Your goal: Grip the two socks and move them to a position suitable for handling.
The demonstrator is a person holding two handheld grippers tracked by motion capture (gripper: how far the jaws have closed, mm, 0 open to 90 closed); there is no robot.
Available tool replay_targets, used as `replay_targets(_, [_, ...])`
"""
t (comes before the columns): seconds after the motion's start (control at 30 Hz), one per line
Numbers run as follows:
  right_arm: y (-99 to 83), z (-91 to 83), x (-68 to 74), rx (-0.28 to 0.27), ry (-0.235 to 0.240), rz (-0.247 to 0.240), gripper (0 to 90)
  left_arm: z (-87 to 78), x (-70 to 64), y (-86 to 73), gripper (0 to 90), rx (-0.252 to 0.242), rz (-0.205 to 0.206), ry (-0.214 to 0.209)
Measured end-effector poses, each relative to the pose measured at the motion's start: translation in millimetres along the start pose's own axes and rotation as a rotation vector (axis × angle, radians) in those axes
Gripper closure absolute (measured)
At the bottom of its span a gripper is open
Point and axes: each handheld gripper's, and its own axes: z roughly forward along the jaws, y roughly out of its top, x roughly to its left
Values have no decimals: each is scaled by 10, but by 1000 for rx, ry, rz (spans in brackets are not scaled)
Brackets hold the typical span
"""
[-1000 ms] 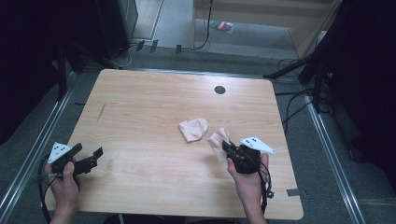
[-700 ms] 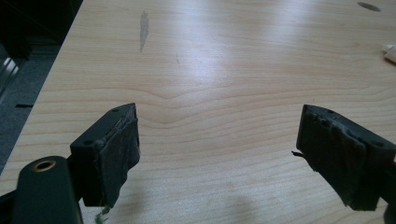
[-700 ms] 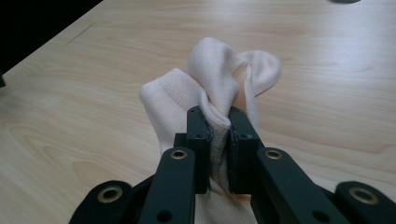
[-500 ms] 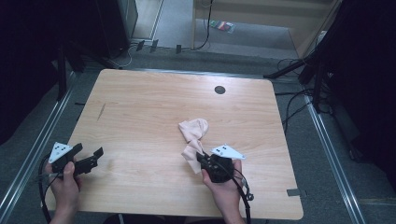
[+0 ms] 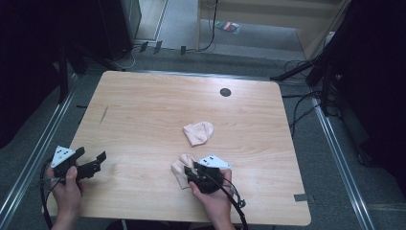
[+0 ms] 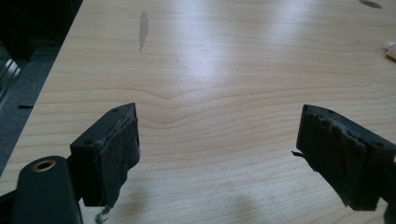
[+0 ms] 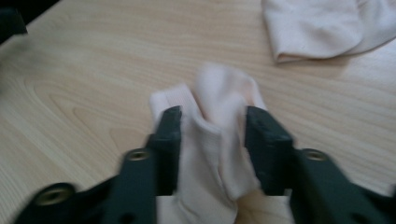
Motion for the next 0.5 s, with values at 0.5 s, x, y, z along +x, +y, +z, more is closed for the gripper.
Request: replay_targets(0.5, [150, -267, -213, -67, 23, 8, 600, -76, -446, 126, 126, -59, 35, -81])
